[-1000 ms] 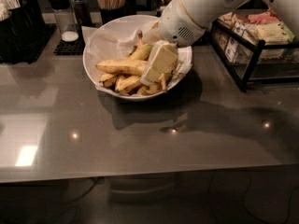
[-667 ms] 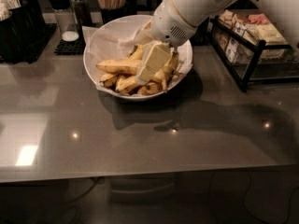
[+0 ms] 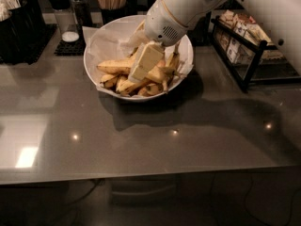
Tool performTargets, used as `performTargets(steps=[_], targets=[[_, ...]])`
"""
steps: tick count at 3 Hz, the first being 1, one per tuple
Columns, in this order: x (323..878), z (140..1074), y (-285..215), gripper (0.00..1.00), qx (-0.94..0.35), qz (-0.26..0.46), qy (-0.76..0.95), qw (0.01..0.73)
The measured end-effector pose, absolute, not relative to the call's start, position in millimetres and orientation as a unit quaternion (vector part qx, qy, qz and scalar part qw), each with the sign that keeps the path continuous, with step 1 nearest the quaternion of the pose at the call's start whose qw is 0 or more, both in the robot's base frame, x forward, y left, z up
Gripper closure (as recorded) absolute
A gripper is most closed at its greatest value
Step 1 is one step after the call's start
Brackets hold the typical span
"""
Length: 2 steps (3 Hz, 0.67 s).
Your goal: Pick banana from white bowl
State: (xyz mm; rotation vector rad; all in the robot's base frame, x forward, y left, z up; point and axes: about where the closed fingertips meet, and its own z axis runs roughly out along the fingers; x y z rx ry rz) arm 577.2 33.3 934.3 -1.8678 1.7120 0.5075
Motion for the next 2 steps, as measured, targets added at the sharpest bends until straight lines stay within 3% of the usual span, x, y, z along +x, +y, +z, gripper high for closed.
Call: performTargets(steps=[2], targets=[[589.8, 918.0, 44.3, 0.26, -0.7, 0.215, 0.629, 0.26]])
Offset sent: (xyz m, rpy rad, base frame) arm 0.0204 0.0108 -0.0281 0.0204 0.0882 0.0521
